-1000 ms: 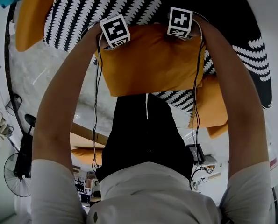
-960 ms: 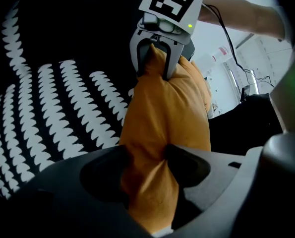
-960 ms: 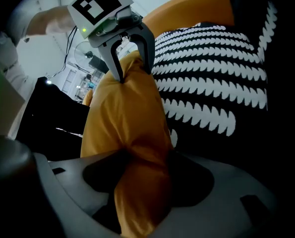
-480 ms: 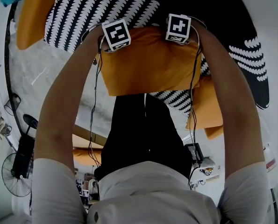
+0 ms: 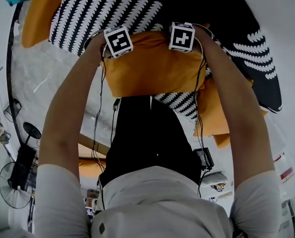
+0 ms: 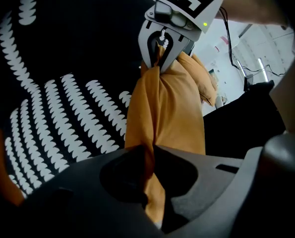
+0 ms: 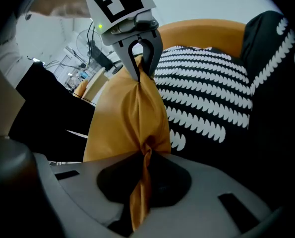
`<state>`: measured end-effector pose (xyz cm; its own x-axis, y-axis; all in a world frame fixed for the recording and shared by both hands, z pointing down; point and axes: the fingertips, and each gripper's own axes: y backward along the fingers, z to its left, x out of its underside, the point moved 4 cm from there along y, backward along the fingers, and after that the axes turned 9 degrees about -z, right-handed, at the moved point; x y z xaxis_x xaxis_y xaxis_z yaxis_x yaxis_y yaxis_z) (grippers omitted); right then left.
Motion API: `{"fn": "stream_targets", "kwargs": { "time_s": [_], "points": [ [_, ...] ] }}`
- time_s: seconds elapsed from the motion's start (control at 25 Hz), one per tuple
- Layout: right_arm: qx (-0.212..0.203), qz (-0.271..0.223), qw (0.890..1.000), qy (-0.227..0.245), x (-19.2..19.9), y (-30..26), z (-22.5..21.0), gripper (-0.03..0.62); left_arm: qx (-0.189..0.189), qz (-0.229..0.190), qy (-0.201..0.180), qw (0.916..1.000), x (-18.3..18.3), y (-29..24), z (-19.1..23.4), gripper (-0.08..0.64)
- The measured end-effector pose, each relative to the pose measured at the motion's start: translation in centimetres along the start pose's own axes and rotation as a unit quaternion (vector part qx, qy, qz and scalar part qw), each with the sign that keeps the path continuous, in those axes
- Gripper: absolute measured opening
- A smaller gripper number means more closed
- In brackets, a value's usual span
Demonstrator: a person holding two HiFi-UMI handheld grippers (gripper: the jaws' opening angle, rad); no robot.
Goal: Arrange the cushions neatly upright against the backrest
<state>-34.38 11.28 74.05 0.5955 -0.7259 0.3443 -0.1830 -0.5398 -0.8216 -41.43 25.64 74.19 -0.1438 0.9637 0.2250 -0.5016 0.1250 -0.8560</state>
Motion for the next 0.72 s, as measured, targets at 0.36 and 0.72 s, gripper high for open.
{"fn": "stream_targets", "kwargs": {
  "time_s": [0.36, 0.72],
  "points": [
    [0.03, -0.025, 0.999, 0.006, -0.5, 4.1, 6.7, 0.035, -0.036, 0.007, 0.016, 0.9992, -0.2, 3.0, -6.7, 0.032],
    [0.066, -0.026, 0.997, 0.017, -1.6, 7.0, 14.9, 0.032, -0.084, -0.036, 0.024, 0.9955, -0.6, 6.8, -13.9, 0.029]
  ]
}}
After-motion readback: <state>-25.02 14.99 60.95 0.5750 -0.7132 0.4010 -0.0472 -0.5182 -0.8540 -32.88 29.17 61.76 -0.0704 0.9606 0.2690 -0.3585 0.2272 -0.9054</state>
